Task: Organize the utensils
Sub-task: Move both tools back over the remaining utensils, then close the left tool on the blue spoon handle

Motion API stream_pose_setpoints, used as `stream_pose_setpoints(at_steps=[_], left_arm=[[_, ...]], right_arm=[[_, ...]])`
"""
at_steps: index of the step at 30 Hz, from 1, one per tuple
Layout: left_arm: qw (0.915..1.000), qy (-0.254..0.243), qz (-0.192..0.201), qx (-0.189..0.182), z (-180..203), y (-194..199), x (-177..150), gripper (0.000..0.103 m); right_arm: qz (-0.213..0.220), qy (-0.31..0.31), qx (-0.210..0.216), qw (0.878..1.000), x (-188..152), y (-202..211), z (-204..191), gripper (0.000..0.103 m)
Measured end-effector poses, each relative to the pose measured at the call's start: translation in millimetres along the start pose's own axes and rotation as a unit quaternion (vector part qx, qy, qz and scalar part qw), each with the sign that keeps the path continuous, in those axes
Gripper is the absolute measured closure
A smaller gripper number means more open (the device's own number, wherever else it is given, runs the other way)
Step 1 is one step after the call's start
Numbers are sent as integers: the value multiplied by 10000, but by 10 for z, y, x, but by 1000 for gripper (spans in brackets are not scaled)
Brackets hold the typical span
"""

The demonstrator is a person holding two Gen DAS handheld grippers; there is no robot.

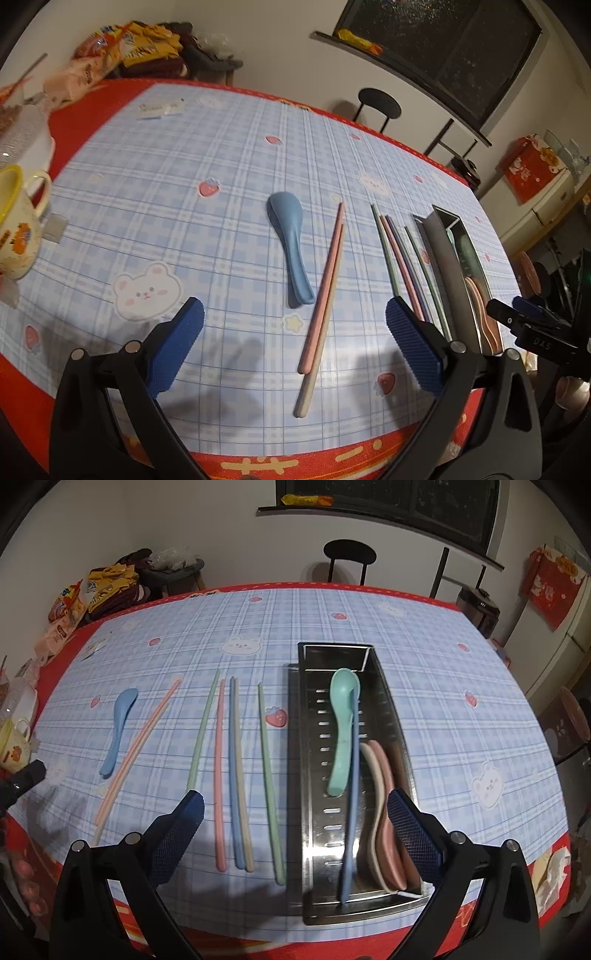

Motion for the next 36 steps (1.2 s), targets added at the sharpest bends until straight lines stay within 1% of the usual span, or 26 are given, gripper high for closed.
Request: stream_pose_setpoints(at_steps=[2, 4, 6, 8, 9, 11, 12, 13, 15, 17, 18, 20, 21, 22, 24, 27, 30, 35, 36], left_arm=[[9998, -99, -130, -150, 7, -46, 17, 6], [9996, -176, -179, -144, -9, -72, 53, 6], [9994, -197, -273, -125, -40, -112, 94, 6], [9989, -180, -430, -37, -111, -188, 146, 6], [9986, -211, -489, 75, -154, -237, 175, 6], [9979, -297, -520, 231, -205, -315, 231, 7], [9978, -305, -526, 246, -234, -353, 260, 8], [9978, -285, -544, 244, -257, -391, 288, 11], [9975, -147, -677, 131, -310, -513, 356, 34], [9963, 46, -853, 6, -355, -672, 424, 42], [9957, 121, -910, -130, -367, -750, 456, 49], [9945, 222, -961, -364, -379, -856, 497, 56], [9934, 299, -1003, -462, -390, -917, 517, 59], [9921, 393, -1047, -576, -395, -972, 535, 60], [9899, 530, -1083, -749, -389, -1062, 562, 62], [9887, 542, -1127, -824, -344, -1173, 590, 64], [9880, 507, -1157, -884, -284, -1252, 601, 65], [9880, 499, -1105, -961, -254, -1314, 636, 69], [9881, 502, -1103, -951, -246, -1324, 641, 71]], right_arm=[[-29, -22, 71, 10000, 0, -11, -26, 6], [-61, 111, -114, 9999, 9, -31, -78, 6], [-154, 243, -124, 9995, 21, -62, -151, 6], [-223, 276, -22, 9994, 28, -82, -204, 6], [-274, 302, 4, 9992, 38, -99, -241, 6], [-310, 373, 57, 9988, 60, -122, -310, 6], [-295, 427, 20, 9987, 78, -132, -348, 6], [-293, 471, -7, 9985, 94, -148, -380, 6], [-334, 510, 60, 9981, 127, -195, -428, 6], [-434, 475, 184, 9978, 157, -271, -474, 6], [-474, 456, 265, 9975, 170, -301, -497, 6], [-521, 458, 421, 9967, 209, -357, -553, 11], [-528, 488, 474, 9963, 224, -376, -580, 16], [-535, 527, 538, 9957, 246, -397, -609, 22], [-546, 503, 652, 9951, 265, -420, -640, 27], [-645, 441, 812, 9936, 263, -464, -653, 35], [-736, 419, 885, 9925, 230, -499, -666, 38], [-767, 427, 959, 9915, 214, -529, -680, 38], [-775, 418, 968, 9914, 217, -541, -673, 38]])
Point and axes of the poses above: each gripper's, at about its wrist camera, not at the fingertips, and y roughly against the way its jaws point, z to its right, x to its top, the point moved 3 cm from there along -y, roughly the way its jaws point, and after that the axes turned 3 degrees about z, right-handed, at the moved point
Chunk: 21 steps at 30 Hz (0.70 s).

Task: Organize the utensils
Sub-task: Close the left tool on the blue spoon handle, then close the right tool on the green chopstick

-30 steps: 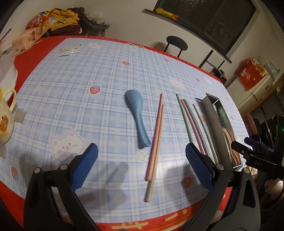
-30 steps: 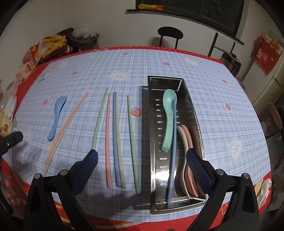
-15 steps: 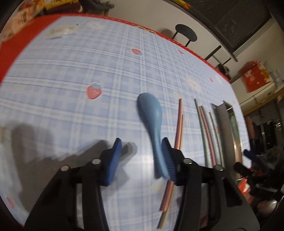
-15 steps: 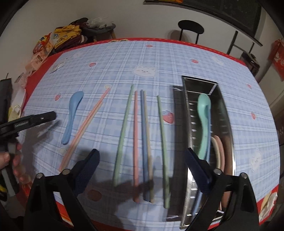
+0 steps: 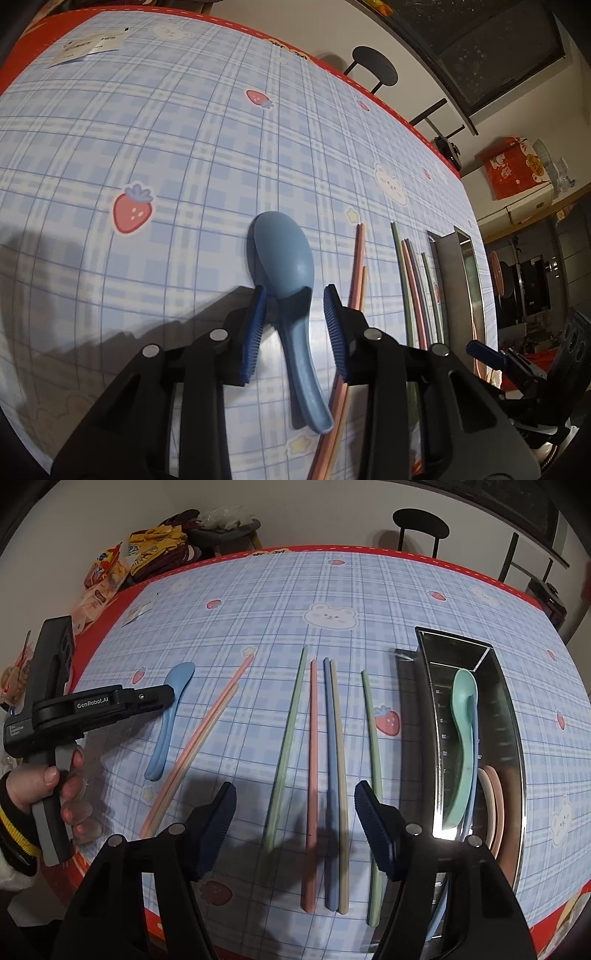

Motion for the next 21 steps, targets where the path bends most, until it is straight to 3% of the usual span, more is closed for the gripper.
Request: stream_pose_setpoints(at_steps=[11, 17, 21], left_arm=[[9999, -96, -39, 50, 40, -89, 55, 78], [9991, -396, -145, 42, 169, -101, -42, 88], [9977, -633, -226, 81, 227, -87, -138, 90]], right_arm=[[-100, -147, 116, 9998, 2, -86, 61, 40], [-208, -147, 313, 9992, -27, -142, 57, 58], [-355, -178, 494, 9980, -67, -217, 45, 81]])
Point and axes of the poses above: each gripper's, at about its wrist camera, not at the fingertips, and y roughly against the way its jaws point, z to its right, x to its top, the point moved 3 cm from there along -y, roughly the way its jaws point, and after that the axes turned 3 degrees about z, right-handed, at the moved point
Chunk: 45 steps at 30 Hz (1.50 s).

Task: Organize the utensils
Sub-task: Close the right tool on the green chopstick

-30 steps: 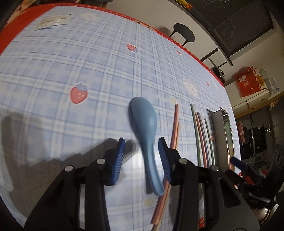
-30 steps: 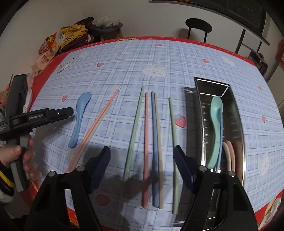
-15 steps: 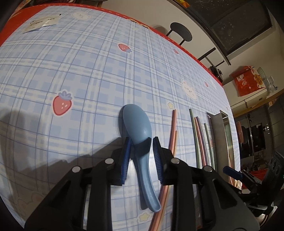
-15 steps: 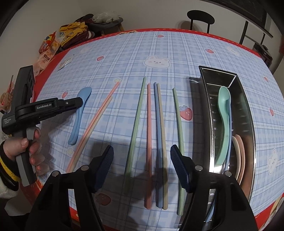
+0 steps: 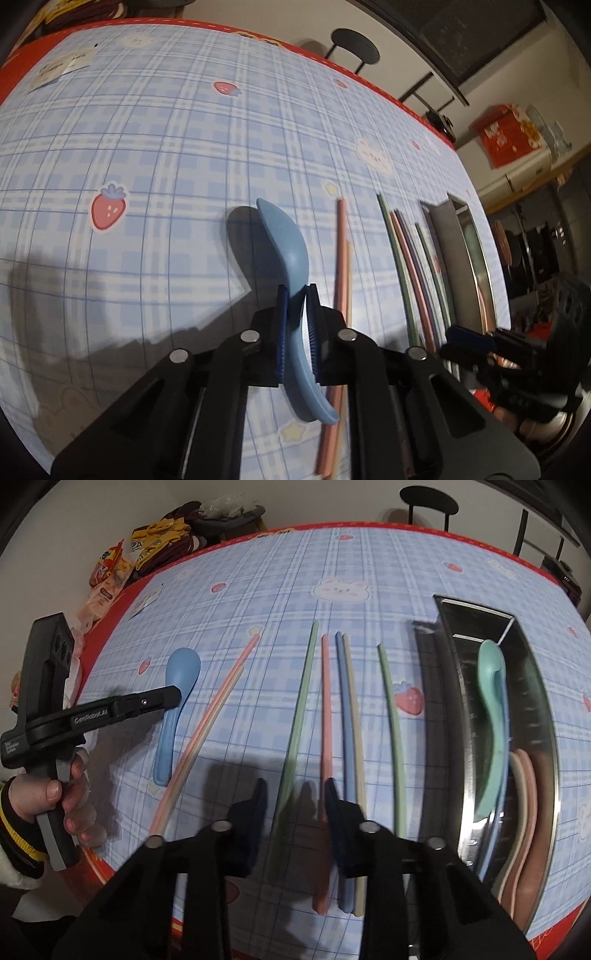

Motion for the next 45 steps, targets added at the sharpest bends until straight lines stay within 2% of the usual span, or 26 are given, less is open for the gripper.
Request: stream_pose_setpoints(at_steps=[1, 7, 14, 24, 30, 34, 38, 45], left_arm=[[10000, -82, -24, 22, 22, 4, -26, 91], [9979, -577, -147, 262, 114, 21, -131, 94], [9964, -750, -240, 318, 119, 68, -254, 93], [9982, -483, -62, 337, 84, 90, -327, 93], [9992, -289, 15, 272, 41, 133, -378, 92], [9993, -272, 5, 259, 49, 136, -380, 92], [9993, -196, -167, 277, 43, 90, -428, 92], [9994, -190, -154, 263, 48, 142, -508, 92]], right_arm=[[-23, 10, 43, 10000, -2, -15, -11, 84], [-216, 146, 100, 9996, 2, -190, -88, 85], [-205, 301, -74, 9993, 49, -280, -114, 85], [-108, 526, -231, 9983, 129, -349, -185, 85], [86, 749, -499, 9959, 72, -352, -238, 93], [90, 646, -467, 9968, 65, -332, -193, 96], [136, 496, -416, 9978, -24, -286, -161, 96], [89, 235, -208, 9995, -132, -222, -103, 96]])
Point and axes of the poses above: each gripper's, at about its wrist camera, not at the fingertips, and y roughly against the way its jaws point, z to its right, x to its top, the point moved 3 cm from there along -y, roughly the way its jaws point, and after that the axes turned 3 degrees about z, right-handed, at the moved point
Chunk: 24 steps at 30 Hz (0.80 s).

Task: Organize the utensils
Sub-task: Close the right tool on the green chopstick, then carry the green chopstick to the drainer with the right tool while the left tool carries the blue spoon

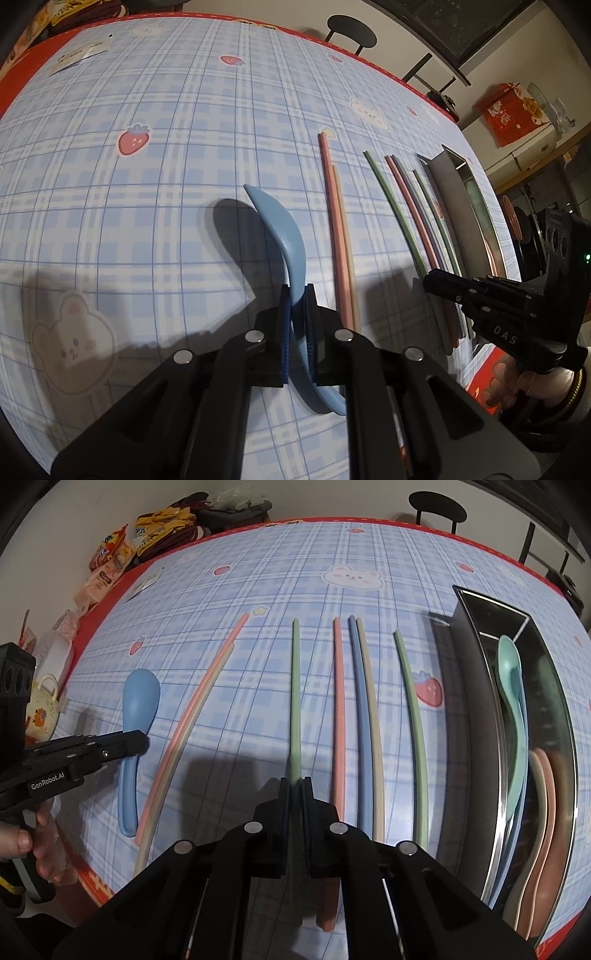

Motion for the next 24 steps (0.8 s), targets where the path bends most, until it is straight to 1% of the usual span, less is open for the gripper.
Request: stream_pose_setpoints(at_steps=[6, 10, 14, 19, 22, 24], left_arm=[[9999, -108, -25, 107, 43, 1, -37, 92], [9999, -84, -42, 127, 54, 11, -93, 92], [9996, -164, -65, 203, 85, 38, -169, 92], [9996, -85, -123, 231, 86, 78, -229, 92], [9997, -57, -16, 224, 76, 202, -227, 92], [9997, -79, 61, 233, 99, 300, -195, 92]], right_arm=[[-30, -109, 76, 9999, -61, 32, 15, 96], [-66, -187, 143, 9997, -99, 47, 32, 96], [-98, -250, 210, 9994, -143, 71, 55, 96], [-207, -213, 217, 9993, -190, 108, 54, 96], [-7, -339, 465, 9983, -211, 234, 64, 96], [150, -356, 552, 9977, -203, 331, 65, 96]])
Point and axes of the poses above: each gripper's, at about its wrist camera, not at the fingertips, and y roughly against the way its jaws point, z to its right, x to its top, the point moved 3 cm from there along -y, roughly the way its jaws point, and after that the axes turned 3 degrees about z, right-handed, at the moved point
